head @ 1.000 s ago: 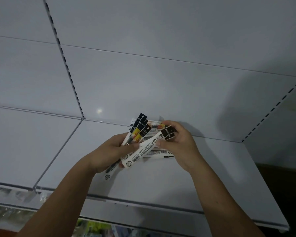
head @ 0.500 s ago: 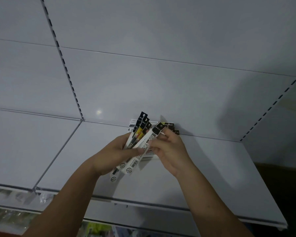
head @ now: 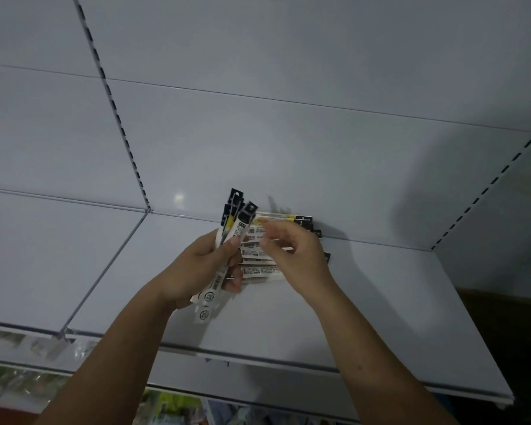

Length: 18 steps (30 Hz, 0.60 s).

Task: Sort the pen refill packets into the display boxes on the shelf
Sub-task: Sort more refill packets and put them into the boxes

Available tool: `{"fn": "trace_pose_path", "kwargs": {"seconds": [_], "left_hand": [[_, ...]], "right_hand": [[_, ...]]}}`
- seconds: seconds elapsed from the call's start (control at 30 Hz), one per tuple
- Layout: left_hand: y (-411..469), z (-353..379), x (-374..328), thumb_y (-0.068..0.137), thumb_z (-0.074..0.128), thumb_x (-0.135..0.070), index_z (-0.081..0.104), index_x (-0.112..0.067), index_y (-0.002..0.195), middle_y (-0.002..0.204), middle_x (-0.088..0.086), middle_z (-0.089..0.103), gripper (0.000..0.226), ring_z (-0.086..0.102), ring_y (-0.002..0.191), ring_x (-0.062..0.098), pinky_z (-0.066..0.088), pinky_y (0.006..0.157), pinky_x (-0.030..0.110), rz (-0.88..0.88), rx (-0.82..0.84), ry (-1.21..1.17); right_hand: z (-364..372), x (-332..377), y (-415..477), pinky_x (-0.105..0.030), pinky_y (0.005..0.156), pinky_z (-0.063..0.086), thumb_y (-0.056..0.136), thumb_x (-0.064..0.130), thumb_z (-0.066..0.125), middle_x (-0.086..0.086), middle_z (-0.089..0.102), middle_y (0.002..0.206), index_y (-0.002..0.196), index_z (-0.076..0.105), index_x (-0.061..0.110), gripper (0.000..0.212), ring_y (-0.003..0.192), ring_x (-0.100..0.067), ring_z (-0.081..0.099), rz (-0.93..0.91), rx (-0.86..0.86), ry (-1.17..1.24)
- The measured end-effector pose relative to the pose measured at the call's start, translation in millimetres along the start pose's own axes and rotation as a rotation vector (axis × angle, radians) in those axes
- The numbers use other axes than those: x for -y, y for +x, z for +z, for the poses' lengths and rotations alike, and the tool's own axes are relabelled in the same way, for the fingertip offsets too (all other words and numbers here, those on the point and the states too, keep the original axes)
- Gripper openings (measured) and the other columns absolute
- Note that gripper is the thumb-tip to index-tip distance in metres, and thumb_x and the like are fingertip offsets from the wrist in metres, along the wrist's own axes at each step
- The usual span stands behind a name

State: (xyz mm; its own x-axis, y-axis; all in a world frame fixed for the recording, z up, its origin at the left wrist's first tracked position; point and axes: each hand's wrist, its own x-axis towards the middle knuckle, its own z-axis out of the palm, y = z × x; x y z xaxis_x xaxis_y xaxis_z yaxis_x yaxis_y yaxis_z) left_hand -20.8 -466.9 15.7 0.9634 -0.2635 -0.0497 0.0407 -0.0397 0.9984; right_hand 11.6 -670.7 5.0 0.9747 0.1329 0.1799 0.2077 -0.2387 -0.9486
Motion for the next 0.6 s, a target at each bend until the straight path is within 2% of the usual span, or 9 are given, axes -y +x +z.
{"fn": "trace_pose_path", "kwargs": {"seconds": [0.07,0.13,0.23,0.3,0.4,0.5,0.6], "left_hand": [[0.1,-3.7,2.2,0.104,0.052,-0.037,0.051,0.008,0.115,0.08,0.012,0.055,0.046,0.055,0.063,0.027,0.05,0.056,0.035,0.003,-0.051,-0.05],[0.2,-6.9,4.4,0.102,0.054,-0.036,0.052,0.003,0.127,0.082,0.007,0.054,0.047,0.047,0.058,0.021,0.042,0.051,0.031,-0.005,-0.118,-0.137],[0.9,-12.0,5.9,0.107,0.051,-0.031,0.058,-0.006,0.129,0.083,0.004,0.055,0.035,0.042,0.056,0.018,0.036,0.052,0.03,0.004,-0.196,-0.216],[1.0,-14.9,6.5,0.11,0.048,-0.027,0.063,-0.01,0.127,0.084,0.006,0.054,0.028,0.041,0.054,0.018,0.035,0.053,0.03,0.012,-0.236,-0.242],[0.7,-18.8,5.5,0.11,0.048,-0.026,0.063,-0.01,0.128,0.085,0.008,0.054,0.028,0.042,0.053,0.017,0.036,0.052,0.03,0.019,-0.268,-0.235],[-0.1,-21.8,5.4,0.11,0.048,-0.027,0.063,-0.01,0.129,0.084,0.007,0.054,0.029,0.041,0.054,0.018,0.036,0.053,0.031,0.022,-0.273,-0.223],[-0.9,-23.4,7.0,0.11,0.05,-0.028,0.063,-0.01,0.128,0.084,0.008,0.054,0.029,0.041,0.055,0.019,0.037,0.054,0.031,0.02,-0.273,-0.193]], "right_hand": [[-12.5,-7.9,0.9,-0.011,0.078,0.048,0.096,0.022,0.074,0.018,0.074,0.103,0.105,0.074,0.033,0.014,0.097,0.0,0.067,-0.03,0.012,-0.17],[-22.7,-15.7,0.5,-0.015,0.087,0.046,0.094,0.028,0.075,0.019,0.069,0.109,0.11,0.073,0.032,0.016,0.105,0.001,0.061,-0.072,0.104,-0.391],[-27.2,-18.9,0.3,-0.029,0.108,0.04,0.088,0.039,0.08,0.018,0.06,0.128,0.132,0.065,0.032,0.047,0.125,-0.006,0.05,-0.056,0.314,-0.627],[-24.4,-18.7,1.1,-0.036,0.115,0.035,0.085,0.045,0.081,0.014,0.057,0.136,0.141,0.058,0.033,0.062,0.131,-0.009,0.045,-0.048,0.382,-0.723],[-17.3,-26.6,4.0,-0.042,0.114,0.033,0.083,0.049,0.081,0.015,0.057,0.133,0.141,0.056,0.034,0.065,0.126,-0.011,0.045,-0.073,0.398,-0.793],[-15.1,-33.8,6.1,-0.042,0.109,0.037,0.083,0.05,0.08,0.015,0.055,0.12,0.137,0.06,0.034,0.061,0.116,-0.011,0.045,-0.096,0.404,-0.814],[-16.7,-38.3,7.8,-0.038,0.107,0.041,0.085,0.048,0.079,0.012,0.051,0.115,0.13,0.065,0.032,0.05,0.116,-0.011,0.043,-0.085,0.429,-0.785]]}}
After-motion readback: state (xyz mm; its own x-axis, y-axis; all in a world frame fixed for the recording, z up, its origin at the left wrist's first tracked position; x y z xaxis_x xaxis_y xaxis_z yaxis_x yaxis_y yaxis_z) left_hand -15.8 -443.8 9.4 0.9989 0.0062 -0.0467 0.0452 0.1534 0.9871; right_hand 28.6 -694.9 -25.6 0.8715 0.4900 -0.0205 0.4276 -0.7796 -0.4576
